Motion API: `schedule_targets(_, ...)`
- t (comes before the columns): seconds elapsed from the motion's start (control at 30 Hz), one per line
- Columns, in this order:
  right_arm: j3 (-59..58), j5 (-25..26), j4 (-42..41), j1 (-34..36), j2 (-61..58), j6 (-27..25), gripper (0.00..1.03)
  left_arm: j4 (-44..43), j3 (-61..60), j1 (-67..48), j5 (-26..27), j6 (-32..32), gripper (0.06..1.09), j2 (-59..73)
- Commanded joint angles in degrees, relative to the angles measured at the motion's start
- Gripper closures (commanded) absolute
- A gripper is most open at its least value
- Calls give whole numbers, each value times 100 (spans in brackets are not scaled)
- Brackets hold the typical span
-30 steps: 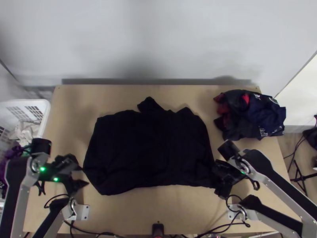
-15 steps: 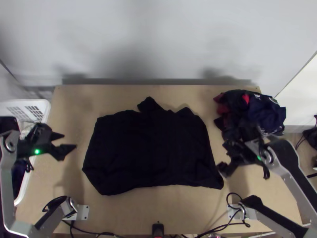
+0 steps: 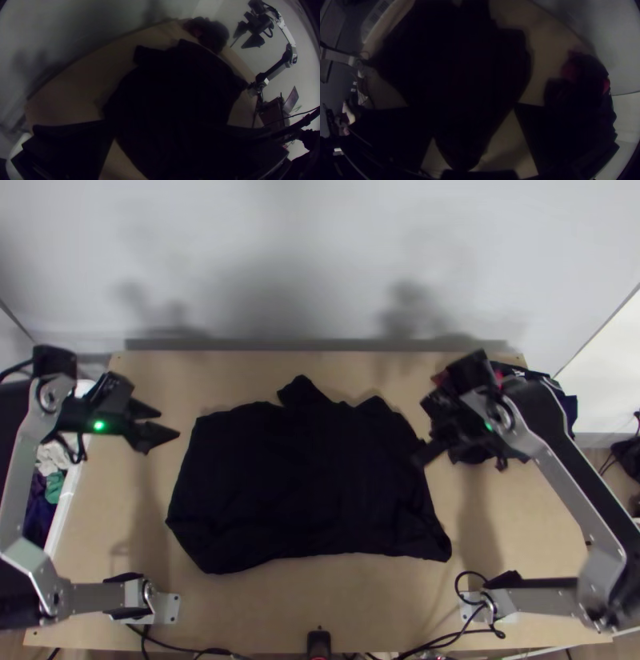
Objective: Fold the t-shirt
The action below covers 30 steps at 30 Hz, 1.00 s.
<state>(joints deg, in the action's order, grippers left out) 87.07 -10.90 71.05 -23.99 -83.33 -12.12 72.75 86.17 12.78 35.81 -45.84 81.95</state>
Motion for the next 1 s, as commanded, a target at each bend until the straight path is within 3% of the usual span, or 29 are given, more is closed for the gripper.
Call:
schedule_targets(0.0,900,79,-21,-18,-1168,-1,5,231,1033,-399,-22,392,11,734)
schedule_targets(0.2,1761,70,-100,-203,-2328,-62,5,389,1464,-724,-400,515,11,1042)
schedule_targets(0.5,4872,70,-73,-502,-4851,-238,5,626,2387,-654,-558,779,11,1438)
schedule_targets(0.77,3976,0,-328,-765,-4490,-634,7,688,2308,-654,-593,937,11,1288)
schedule_targets(0.97,4240,-18,-407,-686,-4824,-643,7,679,2141,-680,-593,937,11,1315)
